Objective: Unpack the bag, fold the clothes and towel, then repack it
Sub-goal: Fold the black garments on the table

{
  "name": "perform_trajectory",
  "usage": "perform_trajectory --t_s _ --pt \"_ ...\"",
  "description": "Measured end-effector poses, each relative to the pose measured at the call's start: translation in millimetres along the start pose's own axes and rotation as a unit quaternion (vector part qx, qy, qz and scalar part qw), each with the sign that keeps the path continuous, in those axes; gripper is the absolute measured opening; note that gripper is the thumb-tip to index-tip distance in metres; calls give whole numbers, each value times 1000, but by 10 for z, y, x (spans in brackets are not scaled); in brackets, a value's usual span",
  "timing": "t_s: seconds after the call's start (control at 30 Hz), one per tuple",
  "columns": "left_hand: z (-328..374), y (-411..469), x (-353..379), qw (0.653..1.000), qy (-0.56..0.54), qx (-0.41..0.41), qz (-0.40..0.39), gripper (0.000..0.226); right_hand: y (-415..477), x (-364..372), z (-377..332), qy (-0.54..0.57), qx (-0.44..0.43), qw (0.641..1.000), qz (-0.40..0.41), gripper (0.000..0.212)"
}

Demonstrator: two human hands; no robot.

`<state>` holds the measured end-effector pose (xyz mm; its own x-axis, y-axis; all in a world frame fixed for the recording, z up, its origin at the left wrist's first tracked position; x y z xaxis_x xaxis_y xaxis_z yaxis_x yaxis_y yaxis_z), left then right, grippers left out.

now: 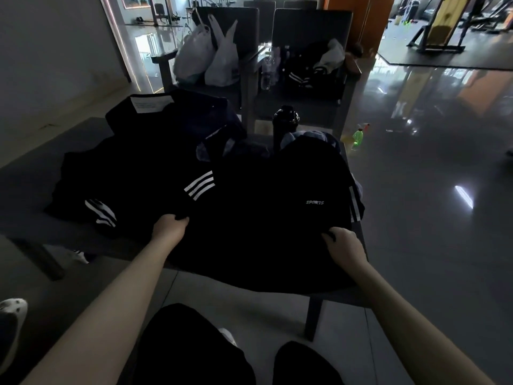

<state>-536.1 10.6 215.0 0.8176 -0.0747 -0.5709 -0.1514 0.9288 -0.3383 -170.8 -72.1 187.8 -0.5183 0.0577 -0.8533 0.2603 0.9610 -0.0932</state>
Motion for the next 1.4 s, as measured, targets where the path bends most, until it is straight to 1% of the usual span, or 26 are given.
perform_trajectory --t_s 0.07,0.13,0.2,0.3,0.37,0.4,0.47,0.5,0.57,0.63,0.7,0.77,0.87,0.97,1.07,1.13,1.17,1.2,1.23,1.27,1.3,1.33,1.4 --pt "24 -28 -48 999 -39 -14 10 52 -28 -95 24 134 24 991 7 32" --pt "29 -41 -101 997 -66 -28 19 58 -67 -190 42 244 57 968 29 33" --pt "29 -65 -148 996 -77 -29 27 59 -112 -271 83 305 76 948 41 31" --pt "47 -126 -209 996 -72 -10 43 54 -203 -377 145 297 42 954 -1 22" --pt "69 -169 -244 997 -58 11 54 49 -252 -425 204 270 32 962 -20 27" --pt "79 -190 -262 997 -53 20 61 48 -273 -447 232 252 32 967 -11 29" --pt "89 -220 -296 995 -47 31 78 46 -317 -495 270 241 33 969 34 21" --pt "98 -234 -313 994 -48 34 87 47 -334 -516 290 260 36 963 59 18" --pt "112 -240 -344 992 -59 42 100 48 -360 -566 326 338 48 936 85 17" --pt "126 -222 -367 991 -73 47 105 50 -392 -631 322 413 58 905 81 13" --pt "148 -181 -371 989 -88 54 101 49 -376 -679 319 449 60 888 84 6" --pt "197 -138 -351 988 -102 70 93 47 -320 -707 311 454 58 884 97 12" --pt "308 -48 -309 986 -103 91 96 43 -165 -711 281 443 56 889 104 13" --pt "436 121 -273 984 -114 95 94 41 74 -688 234 442 59 887 119 20" --pt "542 372 -264 983 -154 67 75 45 361 -703 199 475 52 865 151 24" --pt "586 581 -277 977 -191 50 82 48 558 -737 185 506 51 846 163 23" --pt "605 684 -270 974 -206 41 89 50 665 -734 202 511 54 842 163 23" --pt "622 785 -250 972 -211 30 94 52 773 -714 222 503 58 849 154 23" --pt "630 876 -210 974 -207 18 93 54 878 -663 246 473 68 868 132 22" --pt "638 933 -158 979 -187 3 86 56 960 -595 273 426 83 896 100 22" --pt "624 971 -99 985 -158 -15 68 59 1019 -504 312 373 101 920 69 26" --pt "603 978 -29 991 -129 -24 40 61 1033 -415 339 330 120 935 45 31" --pt "500 976 92 996 -82 -15 -21 60 959 -275 384 281 146 948 26 40"
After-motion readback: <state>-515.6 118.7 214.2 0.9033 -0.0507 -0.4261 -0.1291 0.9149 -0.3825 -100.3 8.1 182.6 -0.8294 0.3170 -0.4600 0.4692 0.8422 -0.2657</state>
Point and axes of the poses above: each hand's wrist, its own y-axis towards the middle knuckle, its own x-axis out of the palm, z = x × y, the point moved 2 cm from there along y, towards the middle knuckle, and after that the axes turned 6 degrees about -z, right-handed, at the moved point
